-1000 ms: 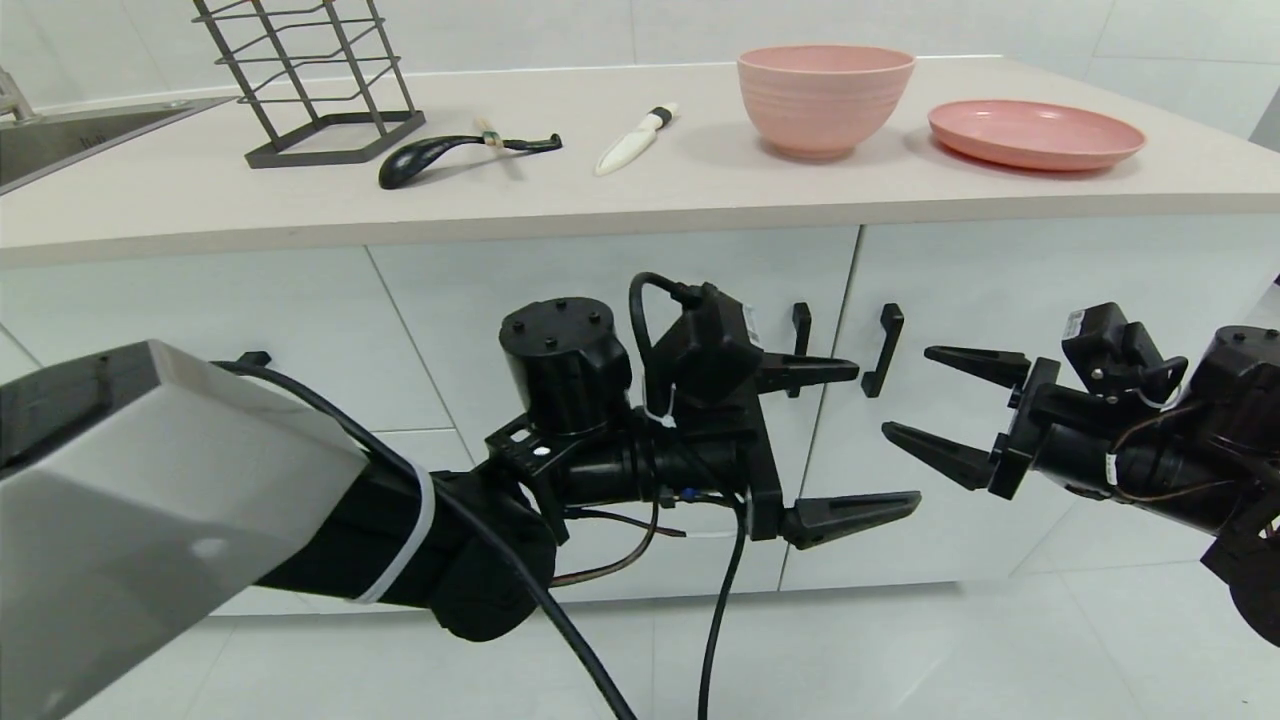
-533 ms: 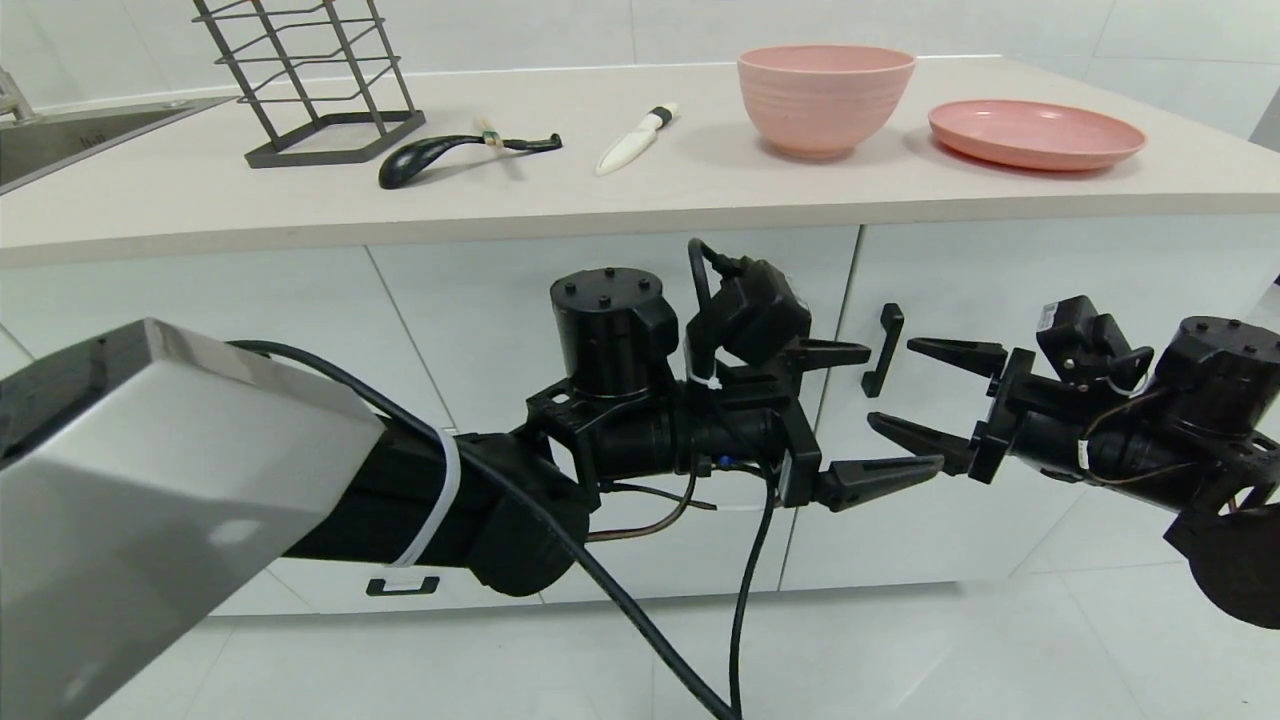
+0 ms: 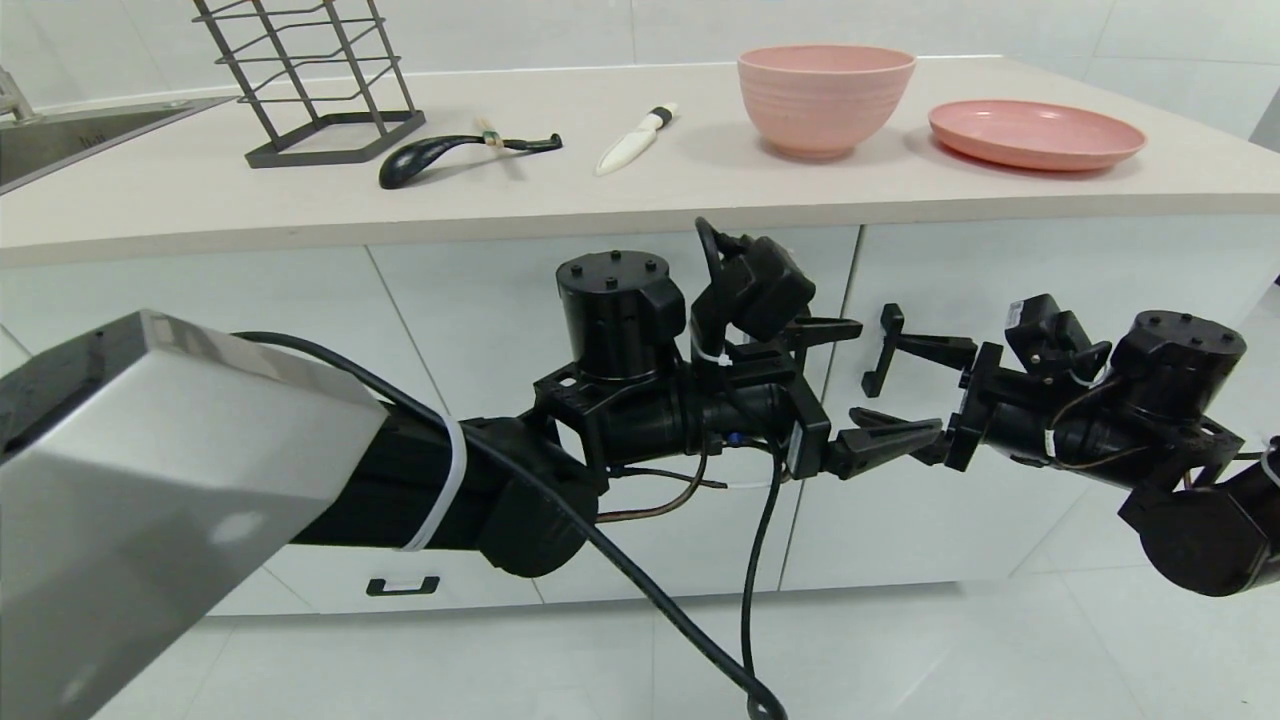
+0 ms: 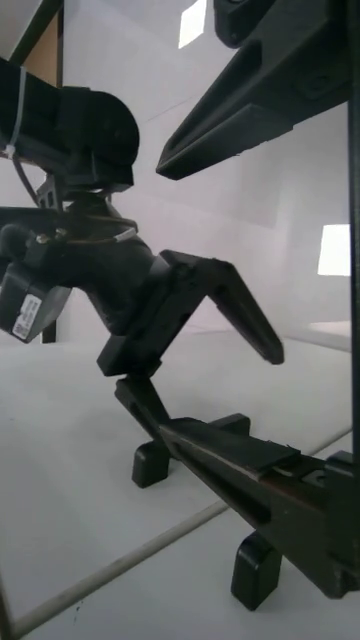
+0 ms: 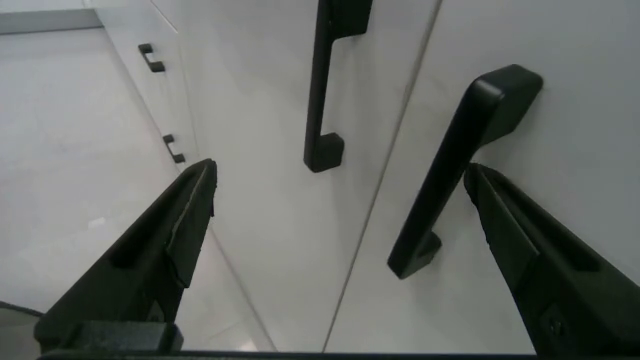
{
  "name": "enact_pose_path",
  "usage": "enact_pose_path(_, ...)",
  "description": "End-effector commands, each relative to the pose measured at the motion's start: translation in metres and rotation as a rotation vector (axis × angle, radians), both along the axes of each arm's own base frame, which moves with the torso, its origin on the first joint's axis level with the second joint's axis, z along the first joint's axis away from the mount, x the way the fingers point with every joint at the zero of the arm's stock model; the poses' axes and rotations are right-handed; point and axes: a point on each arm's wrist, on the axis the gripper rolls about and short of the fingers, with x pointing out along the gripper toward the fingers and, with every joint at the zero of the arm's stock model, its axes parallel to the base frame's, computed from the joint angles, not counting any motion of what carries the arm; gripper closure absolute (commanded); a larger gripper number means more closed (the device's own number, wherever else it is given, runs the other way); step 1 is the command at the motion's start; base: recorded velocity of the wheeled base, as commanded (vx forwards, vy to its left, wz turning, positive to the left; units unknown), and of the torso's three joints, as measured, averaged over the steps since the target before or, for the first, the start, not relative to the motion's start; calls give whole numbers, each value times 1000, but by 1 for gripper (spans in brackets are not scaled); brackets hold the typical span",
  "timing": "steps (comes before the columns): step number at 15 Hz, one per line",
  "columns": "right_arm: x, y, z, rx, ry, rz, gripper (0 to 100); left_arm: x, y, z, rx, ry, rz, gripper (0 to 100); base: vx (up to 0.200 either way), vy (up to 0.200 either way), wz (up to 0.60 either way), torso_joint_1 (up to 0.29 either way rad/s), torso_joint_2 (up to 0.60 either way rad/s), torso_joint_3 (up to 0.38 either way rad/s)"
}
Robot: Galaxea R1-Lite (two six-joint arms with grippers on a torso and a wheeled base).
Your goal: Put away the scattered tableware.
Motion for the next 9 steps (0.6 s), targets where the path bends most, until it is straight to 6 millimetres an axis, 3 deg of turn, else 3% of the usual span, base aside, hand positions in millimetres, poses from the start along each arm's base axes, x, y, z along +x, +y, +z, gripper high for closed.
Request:
enact_pose_path(1, 6, 2, -6, -4, 8, 19, 0, 5, -2, -1, -6, -6, 6, 0, 0, 0, 0, 0, 0, 0)
enact_pose_path(5, 1, 5, -3, -9, -2, 86, 0, 20, -8, -1, -26, -27, 27, 0, 0, 0, 0, 0, 0, 0)
enact_pose_path(9, -18, 2, 1, -15, 4, 104, 0, 29, -13, -1, -57, -15, 75, 0, 0, 0, 0, 0, 0, 0)
